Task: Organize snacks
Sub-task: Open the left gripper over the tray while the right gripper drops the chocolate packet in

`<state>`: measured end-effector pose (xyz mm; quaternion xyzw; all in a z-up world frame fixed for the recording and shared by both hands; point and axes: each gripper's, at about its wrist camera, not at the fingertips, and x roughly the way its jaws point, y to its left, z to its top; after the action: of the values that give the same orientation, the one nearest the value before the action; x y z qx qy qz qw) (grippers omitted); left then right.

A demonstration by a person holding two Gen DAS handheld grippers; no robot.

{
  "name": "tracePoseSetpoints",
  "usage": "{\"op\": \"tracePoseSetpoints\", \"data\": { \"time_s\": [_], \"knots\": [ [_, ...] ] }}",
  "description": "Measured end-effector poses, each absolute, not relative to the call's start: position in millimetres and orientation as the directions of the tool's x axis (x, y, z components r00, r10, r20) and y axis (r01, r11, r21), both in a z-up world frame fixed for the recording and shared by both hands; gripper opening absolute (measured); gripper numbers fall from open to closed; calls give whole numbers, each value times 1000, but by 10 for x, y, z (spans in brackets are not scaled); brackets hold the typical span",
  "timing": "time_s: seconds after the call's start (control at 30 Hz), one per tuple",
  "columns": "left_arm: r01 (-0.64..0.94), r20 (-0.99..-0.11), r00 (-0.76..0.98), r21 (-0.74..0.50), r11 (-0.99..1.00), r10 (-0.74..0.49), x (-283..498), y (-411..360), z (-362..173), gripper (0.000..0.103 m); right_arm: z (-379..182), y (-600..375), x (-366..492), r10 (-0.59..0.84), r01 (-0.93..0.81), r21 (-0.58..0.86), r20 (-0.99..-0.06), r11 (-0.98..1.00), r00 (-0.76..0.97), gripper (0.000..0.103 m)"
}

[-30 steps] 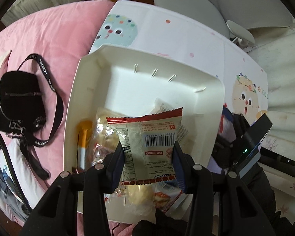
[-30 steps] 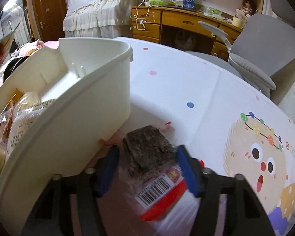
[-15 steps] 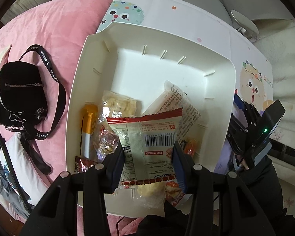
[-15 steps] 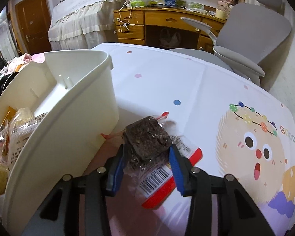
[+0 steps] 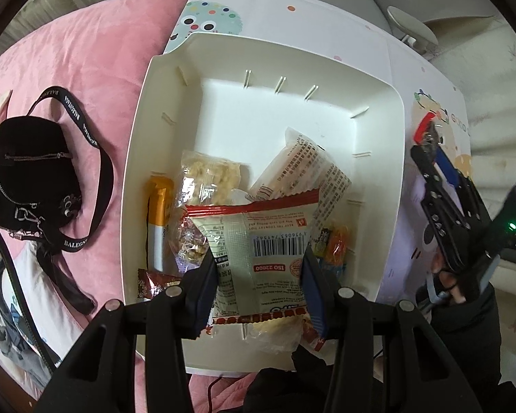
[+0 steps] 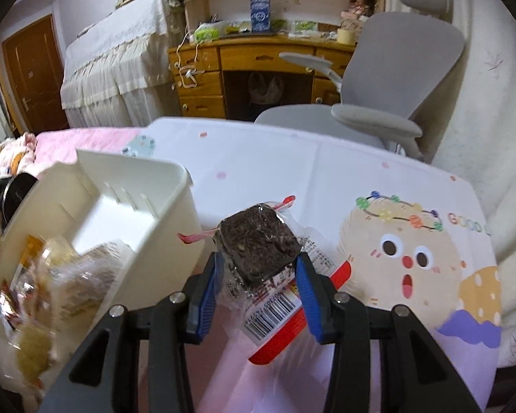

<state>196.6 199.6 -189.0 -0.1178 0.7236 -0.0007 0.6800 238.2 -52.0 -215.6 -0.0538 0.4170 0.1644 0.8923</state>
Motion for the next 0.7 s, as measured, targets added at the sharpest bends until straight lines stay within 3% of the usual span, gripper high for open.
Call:
{"op": "tracePoseSetpoints", "data": {
  "time_s": [0.5, 0.7],
  "knots": [
    [0, -944, 186, -276, 961, -271, 1585, 2212, -1554, 46, -1516, 93, 1373, 267, -298, 87, -719, 951, 642, 44],
    [52, -919, 256, -296, 954, -299, 1289, 2329, -1497, 66, -1518, 394, 957, 263, -289, 93, -726, 953, 635, 46]
  ]
}}
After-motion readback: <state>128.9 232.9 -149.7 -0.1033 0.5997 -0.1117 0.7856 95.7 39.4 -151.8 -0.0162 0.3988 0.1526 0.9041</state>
